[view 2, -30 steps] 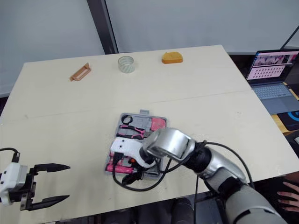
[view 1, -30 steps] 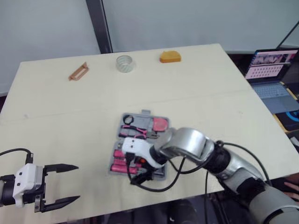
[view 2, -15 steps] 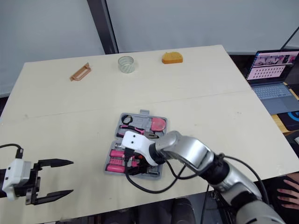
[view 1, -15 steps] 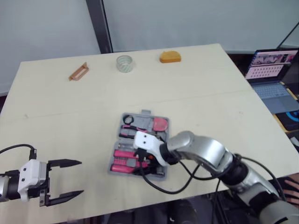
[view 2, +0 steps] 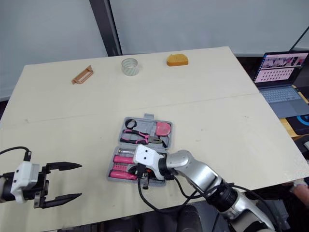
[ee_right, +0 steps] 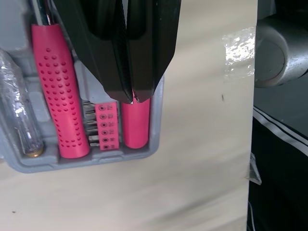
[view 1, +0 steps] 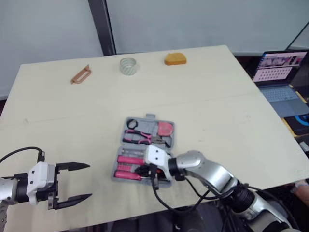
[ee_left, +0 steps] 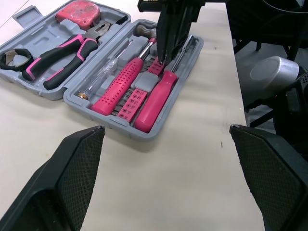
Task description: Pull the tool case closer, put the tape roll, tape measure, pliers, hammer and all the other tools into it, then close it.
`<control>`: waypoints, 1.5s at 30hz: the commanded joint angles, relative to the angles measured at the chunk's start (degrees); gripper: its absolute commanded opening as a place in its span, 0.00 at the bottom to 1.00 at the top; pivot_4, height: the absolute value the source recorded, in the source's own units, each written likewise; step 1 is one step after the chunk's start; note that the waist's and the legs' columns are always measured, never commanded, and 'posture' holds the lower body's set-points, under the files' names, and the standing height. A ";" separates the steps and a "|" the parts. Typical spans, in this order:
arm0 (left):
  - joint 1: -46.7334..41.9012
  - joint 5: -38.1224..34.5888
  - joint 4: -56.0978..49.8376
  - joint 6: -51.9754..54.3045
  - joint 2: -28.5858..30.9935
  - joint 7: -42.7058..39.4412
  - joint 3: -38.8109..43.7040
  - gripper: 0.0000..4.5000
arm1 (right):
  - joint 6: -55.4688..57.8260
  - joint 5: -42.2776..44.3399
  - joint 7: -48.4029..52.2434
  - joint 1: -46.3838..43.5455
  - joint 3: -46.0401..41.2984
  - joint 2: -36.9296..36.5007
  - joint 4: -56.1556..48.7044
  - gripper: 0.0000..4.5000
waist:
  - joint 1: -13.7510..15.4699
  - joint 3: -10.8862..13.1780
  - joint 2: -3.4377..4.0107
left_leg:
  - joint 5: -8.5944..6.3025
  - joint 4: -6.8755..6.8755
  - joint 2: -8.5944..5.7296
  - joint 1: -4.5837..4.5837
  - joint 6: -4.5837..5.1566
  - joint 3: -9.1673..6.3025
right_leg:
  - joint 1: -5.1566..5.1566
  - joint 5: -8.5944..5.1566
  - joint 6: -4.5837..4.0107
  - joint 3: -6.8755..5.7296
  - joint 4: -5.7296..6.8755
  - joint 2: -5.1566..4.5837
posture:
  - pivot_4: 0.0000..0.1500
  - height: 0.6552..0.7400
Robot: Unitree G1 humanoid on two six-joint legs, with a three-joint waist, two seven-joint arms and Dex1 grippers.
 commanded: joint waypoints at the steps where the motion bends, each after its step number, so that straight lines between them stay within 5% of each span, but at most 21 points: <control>1: 0.20 -0.11 0.78 -1.39 -0.44 -0.32 0.63 1.00 | -2.94 -1.27 1.64 0.74 -0.40 1.16 0.93 0.03 | 0.00 0.00 0.00 | 0.00 0.00 0.00 0.00 0.00 0.00 | 0.00 0.00 0.00 0.00 0.00 0.00 | 1.00 1.00; 45: 0.71 -0.38 0.28 -0.77 0.82 -0.61 1.33 1.00 | -8.60 -9.16 5.24 6.49 -0.60 3.73 12.31 0.03 | 0.03 -0.04 -0.05 | 0.00 0.02 0.00 0.08 0.00 0.00 | 0.07 0.00 0.00 0.01 0.04 0.00 | 1.00 1.00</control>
